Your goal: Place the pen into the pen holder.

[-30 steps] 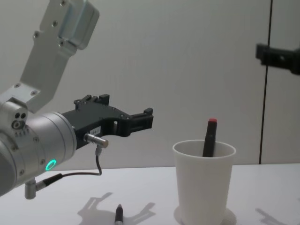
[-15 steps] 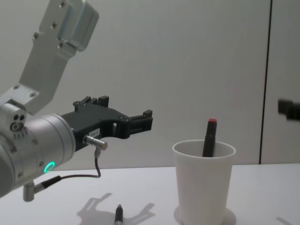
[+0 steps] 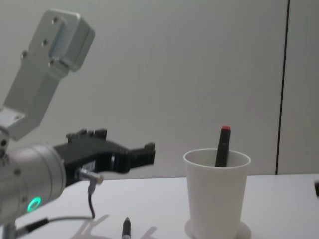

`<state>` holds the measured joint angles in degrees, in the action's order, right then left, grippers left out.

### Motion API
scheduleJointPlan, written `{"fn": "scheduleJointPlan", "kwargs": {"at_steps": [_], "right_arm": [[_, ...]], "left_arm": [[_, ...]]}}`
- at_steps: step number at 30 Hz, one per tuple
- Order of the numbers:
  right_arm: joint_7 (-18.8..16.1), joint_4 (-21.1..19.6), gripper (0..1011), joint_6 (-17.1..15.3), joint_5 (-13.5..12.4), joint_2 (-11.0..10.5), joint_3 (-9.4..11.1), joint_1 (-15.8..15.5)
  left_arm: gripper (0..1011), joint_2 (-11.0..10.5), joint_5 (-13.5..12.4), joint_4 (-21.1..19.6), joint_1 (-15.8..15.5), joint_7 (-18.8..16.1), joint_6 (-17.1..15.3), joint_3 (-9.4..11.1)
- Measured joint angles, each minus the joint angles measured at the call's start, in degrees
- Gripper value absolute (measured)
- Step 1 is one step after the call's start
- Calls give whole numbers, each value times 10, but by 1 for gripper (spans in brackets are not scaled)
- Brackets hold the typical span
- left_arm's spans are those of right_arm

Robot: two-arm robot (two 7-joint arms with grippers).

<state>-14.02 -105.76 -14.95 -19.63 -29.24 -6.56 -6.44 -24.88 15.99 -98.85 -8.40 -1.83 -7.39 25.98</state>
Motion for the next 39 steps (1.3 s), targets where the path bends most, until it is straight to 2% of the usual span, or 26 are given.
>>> {"fn": "scheduleJointPlan", "kwargs": {"at_steps": [8,15,30,39], "right_arm": [[-31,24,1002,-39,-4,-16,2,-13],[-57,46,1002,-59,-3,-27,1,-19],[-83,64,1001,-69,-3,-38,3,-25],[-81,65,1001,-69,-3,-39,3,-27]], "left_arm": [[1001,-15,35,-35,37,-27,-44,5],[1001,-15,48,-49,54,-42,-61,9],[1001,7,51,-59,52,-66,-107,10],[1001,18,45,-59,45,-68,-133,8]]}}
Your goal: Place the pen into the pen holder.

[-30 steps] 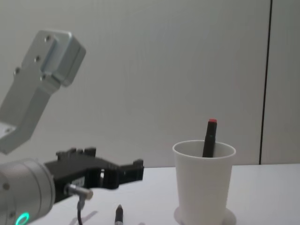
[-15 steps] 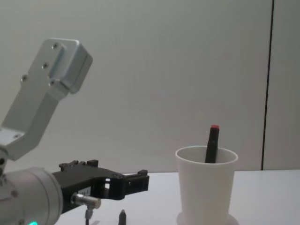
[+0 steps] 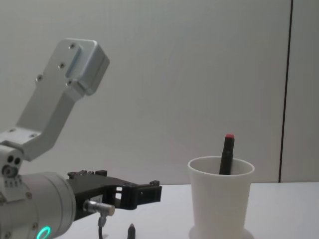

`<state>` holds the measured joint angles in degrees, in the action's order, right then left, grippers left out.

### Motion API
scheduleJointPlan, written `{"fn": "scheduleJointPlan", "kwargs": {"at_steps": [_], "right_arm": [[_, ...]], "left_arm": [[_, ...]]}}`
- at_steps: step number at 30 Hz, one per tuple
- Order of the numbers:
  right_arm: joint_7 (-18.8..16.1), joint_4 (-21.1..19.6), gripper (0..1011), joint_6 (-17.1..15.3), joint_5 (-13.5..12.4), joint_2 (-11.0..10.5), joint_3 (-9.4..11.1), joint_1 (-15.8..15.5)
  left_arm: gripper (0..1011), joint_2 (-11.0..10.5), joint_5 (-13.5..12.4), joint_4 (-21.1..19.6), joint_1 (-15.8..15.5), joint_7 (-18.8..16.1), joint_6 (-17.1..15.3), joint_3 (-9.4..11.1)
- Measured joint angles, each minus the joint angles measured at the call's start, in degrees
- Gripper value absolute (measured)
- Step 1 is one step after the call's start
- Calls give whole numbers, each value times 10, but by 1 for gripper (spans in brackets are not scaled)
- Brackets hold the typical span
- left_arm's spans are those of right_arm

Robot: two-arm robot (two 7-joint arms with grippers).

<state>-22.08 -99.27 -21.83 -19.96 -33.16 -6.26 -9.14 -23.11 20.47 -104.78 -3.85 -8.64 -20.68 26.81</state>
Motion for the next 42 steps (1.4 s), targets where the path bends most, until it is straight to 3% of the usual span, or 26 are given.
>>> {"fn": "scheduleJointPlan", "kwargs": {"at_steps": [5,16,42], "right_arm": [[10,-4,1003,6,0,0,1,-3],[44,-26,1004,50,-1,-1,7,-8],[104,-113,1004,186,-8,18,27,23]], "left_arm": [[1001,3,-2,2,-1,1,-8,-1],[1001,8,-5,8,0,13,-24,-3],[1001,14,-16,-3,0,26,-73,-11]]}}
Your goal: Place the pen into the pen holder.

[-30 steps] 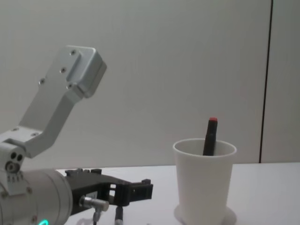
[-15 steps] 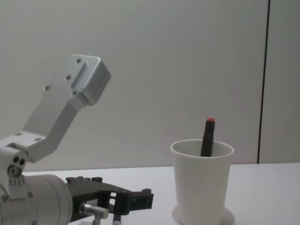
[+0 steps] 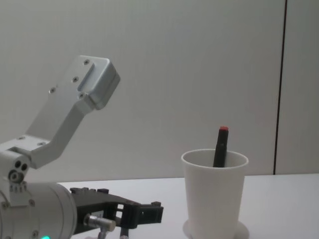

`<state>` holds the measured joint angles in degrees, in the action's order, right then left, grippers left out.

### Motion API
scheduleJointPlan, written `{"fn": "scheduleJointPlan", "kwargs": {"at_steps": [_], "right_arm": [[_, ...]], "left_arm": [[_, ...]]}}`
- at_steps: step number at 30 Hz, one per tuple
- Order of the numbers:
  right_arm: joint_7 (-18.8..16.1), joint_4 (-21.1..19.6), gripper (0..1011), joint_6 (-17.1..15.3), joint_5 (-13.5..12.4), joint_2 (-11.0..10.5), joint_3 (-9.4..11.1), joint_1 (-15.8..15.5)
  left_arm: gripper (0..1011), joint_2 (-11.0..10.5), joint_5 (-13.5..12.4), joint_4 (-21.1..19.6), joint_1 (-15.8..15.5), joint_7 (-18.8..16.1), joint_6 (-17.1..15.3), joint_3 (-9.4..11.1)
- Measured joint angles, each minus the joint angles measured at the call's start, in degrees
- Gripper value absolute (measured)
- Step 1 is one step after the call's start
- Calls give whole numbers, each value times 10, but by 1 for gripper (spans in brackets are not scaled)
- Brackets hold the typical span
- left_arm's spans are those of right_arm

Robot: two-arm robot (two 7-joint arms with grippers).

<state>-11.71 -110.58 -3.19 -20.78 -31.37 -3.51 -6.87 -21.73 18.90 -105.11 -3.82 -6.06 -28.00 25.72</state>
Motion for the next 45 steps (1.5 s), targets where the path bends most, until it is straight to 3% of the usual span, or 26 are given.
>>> {"fn": "scheduleJointPlan", "kwargs": {"at_steps": [9,21,33,45], "right_arm": [[11,-19,1004,30,5,13,1,22],[15,-30,1004,41,9,25,0,37],[15,-32,1004,42,10,29,1,38],[13,-35,1004,41,4,29,6,30]], "left_arm": [[1001,2,4,-2,4,0,-14,-3],[1001,7,12,2,10,-4,-18,-6],[1001,9,11,9,13,1,-18,-9],[1001,10,-9,20,16,19,-20,-7]]}}
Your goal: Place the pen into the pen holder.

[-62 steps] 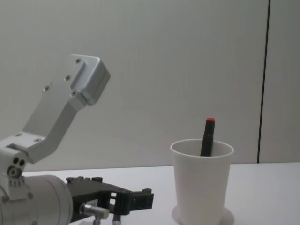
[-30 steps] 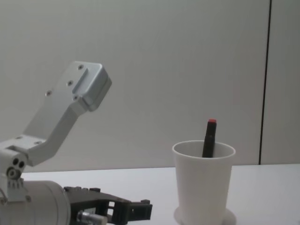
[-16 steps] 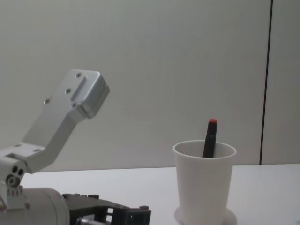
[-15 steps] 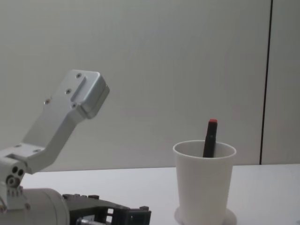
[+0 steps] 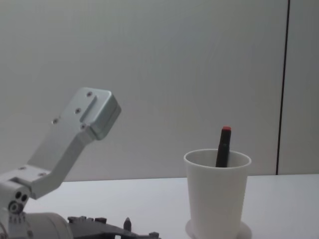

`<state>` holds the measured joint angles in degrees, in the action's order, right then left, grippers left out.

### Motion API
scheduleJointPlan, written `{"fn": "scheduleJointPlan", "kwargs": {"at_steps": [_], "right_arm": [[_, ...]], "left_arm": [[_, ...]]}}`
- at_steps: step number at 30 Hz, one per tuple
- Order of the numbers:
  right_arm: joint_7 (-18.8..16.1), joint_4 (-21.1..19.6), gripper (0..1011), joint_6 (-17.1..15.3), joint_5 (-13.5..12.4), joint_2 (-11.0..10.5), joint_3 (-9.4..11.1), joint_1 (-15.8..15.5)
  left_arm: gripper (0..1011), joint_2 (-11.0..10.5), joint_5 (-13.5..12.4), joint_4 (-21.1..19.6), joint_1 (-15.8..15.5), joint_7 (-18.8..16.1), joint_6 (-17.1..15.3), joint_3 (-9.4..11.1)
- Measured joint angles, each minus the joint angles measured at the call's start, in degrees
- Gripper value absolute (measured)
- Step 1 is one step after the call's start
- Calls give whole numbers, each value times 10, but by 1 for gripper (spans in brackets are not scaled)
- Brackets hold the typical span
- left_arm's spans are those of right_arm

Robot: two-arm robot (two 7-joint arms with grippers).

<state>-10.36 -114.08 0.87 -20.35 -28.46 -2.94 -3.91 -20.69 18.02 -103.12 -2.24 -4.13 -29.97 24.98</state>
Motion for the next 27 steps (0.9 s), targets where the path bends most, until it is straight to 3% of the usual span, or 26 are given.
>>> {"fn": "scheduleJointPlan", "kwargs": {"at_steps": [15,27], "right_arm": [[-1,-5,1004,0,-5,-1,5,-7],[-1,-6,1004,0,-6,-1,6,-9]], "left_arm": [[1001,2,-29,8,2,12,15,2],[1001,3,-38,10,3,14,21,3]]}}
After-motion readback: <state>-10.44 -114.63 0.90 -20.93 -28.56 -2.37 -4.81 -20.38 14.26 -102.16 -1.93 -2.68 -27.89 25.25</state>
